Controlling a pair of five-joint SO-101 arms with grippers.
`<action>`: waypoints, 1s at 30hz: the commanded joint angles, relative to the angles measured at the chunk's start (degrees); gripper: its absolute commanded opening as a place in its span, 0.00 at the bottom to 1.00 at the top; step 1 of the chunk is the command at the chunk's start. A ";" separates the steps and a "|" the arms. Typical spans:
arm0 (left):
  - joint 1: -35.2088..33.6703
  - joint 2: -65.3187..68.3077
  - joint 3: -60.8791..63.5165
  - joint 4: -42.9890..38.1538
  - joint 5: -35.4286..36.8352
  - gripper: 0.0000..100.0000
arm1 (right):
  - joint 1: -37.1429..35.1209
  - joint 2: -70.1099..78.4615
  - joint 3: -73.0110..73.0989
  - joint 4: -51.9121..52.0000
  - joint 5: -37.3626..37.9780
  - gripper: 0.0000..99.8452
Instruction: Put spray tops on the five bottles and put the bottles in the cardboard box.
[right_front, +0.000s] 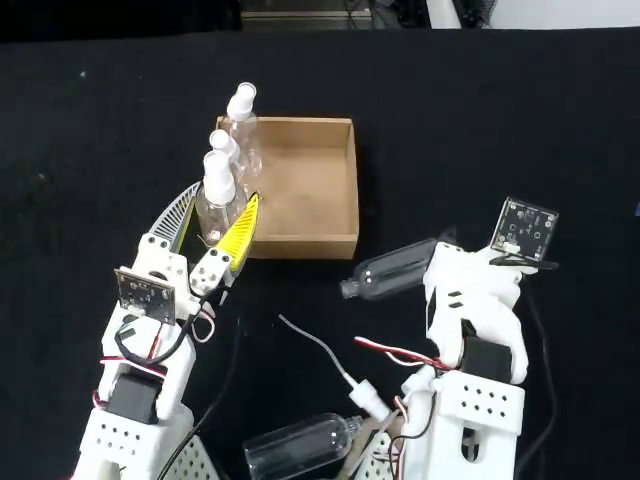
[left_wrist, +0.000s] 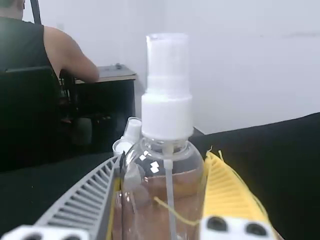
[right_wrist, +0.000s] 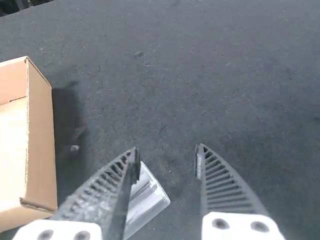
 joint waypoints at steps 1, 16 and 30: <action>-1.19 -0.26 1.19 -5.45 0.44 0.13 | 0.79 -0.84 -0.13 -1.32 0.00 0.17; -17.63 -0.26 0.31 -10.29 3.52 0.13 | 0.79 -0.84 -0.13 -1.23 0.00 0.17; -26.68 11.08 -12.88 -10.64 3.60 0.13 | 0.79 -0.84 -0.13 -1.05 0.00 0.17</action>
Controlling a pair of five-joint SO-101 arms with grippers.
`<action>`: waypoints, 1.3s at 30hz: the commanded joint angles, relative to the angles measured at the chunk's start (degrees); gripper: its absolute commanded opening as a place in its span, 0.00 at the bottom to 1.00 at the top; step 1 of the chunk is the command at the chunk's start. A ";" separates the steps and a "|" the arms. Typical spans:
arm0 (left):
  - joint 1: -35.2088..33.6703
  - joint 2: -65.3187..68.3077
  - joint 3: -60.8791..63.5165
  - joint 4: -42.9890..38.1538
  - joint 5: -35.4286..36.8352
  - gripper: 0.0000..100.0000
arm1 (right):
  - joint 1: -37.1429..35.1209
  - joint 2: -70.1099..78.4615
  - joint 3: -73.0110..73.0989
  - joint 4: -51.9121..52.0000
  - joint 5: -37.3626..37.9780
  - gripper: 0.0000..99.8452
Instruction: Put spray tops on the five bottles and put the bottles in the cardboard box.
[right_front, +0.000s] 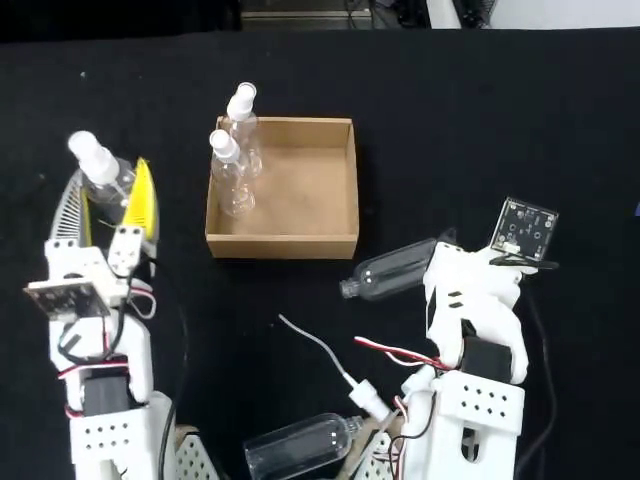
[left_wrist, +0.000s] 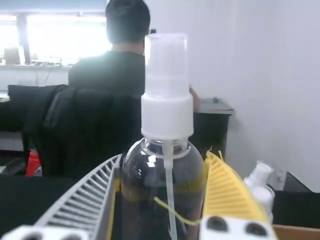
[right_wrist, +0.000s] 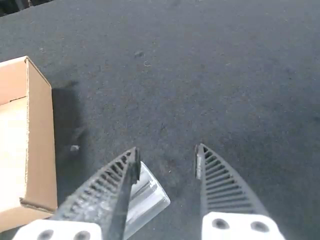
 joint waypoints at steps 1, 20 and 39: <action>-3.03 11.87 -13.23 -1.58 0.53 0.13 | 0.79 -0.84 -0.04 -1.05 0.00 0.17; 10.33 18.90 -8.04 -1.58 0.79 0.13 | 0.79 -0.84 0.57 -1.41 0.00 0.17; 22.64 8.79 -16.48 19.87 13.01 0.13 | 0.79 -0.84 0.48 -1.41 0.00 0.17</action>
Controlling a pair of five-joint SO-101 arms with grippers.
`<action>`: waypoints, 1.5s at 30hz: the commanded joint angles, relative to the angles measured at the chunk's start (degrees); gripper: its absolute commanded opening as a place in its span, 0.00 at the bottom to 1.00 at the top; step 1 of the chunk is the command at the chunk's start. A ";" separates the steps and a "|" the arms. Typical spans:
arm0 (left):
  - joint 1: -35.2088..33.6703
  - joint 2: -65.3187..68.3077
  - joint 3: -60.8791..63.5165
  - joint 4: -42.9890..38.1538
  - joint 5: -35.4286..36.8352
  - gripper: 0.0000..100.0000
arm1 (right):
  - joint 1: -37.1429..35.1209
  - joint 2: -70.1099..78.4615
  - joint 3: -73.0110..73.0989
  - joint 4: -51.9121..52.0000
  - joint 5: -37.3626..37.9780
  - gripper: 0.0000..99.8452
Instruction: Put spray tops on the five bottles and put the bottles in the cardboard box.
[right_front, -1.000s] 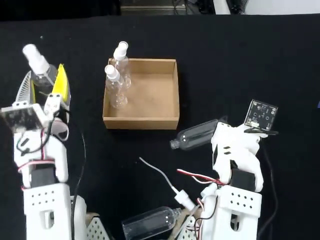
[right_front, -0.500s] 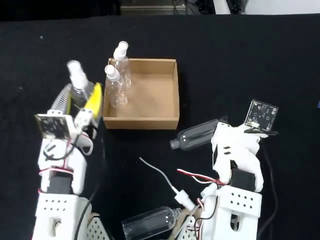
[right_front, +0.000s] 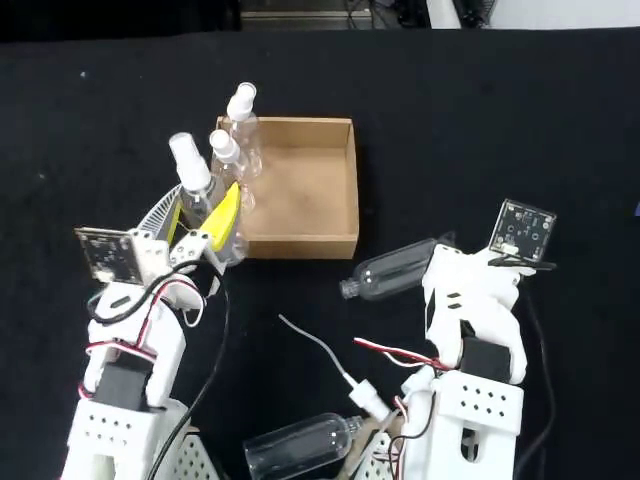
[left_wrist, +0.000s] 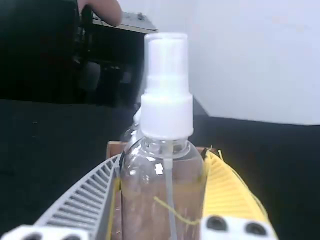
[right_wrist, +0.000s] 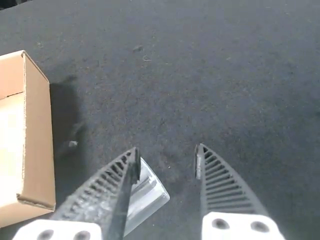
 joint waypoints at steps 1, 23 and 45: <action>3.65 -0.70 -6.64 0.62 0.26 0.13 | 0.79 -0.84 -0.40 -1.41 0.00 0.17; 3.65 11.78 -1.71 -19.78 -4.31 0.13 | 0.79 -0.84 -0.48 -1.49 0.00 0.17; 2.24 38.77 -2.07 -42.37 -4.84 0.13 | 0.79 -0.84 -0.48 -1.49 0.00 0.17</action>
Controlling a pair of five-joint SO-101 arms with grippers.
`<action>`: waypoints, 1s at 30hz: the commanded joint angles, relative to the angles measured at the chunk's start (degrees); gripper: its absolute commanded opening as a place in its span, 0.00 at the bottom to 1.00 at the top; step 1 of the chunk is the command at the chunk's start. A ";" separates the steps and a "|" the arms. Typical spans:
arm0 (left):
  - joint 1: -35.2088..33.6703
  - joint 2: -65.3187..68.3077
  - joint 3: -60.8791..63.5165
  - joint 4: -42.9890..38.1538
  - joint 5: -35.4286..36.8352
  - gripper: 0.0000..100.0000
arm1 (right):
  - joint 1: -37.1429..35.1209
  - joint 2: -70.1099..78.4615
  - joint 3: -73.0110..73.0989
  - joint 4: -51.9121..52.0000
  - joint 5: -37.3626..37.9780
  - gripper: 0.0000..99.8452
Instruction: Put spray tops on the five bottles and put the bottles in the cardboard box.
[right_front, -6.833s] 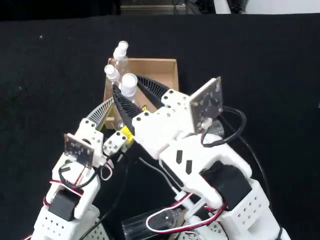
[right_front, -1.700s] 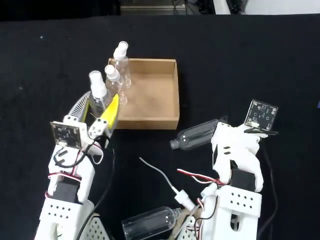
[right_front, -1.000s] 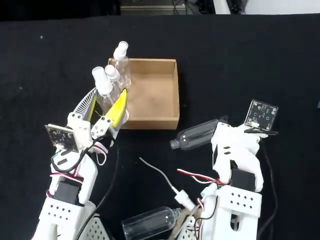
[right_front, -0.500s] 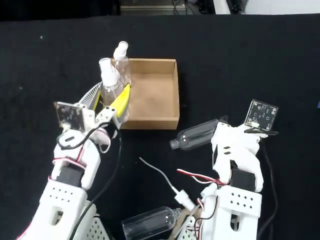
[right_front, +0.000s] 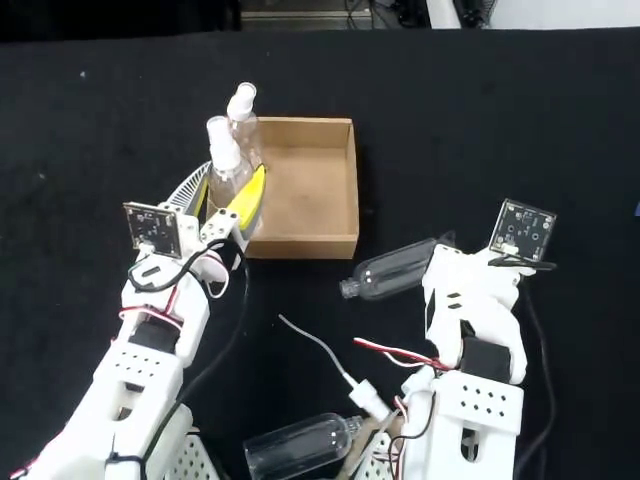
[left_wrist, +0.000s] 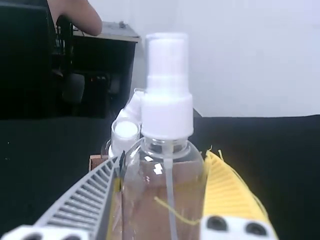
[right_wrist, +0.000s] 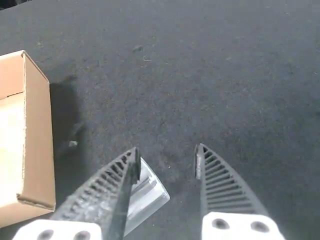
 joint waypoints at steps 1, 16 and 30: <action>-1.63 1.49 -1.10 -4.04 -0.26 0.13 | 0.79 -0.84 -0.48 -1.49 0.00 0.17; -3.21 13.45 -0.84 -16.18 -0.26 0.13 | 0.79 -0.84 -0.48 -1.49 0.09 0.17; -3.65 26.73 -0.75 -29.71 -0.26 0.13 | 0.79 -0.84 -0.57 -1.49 0.09 0.17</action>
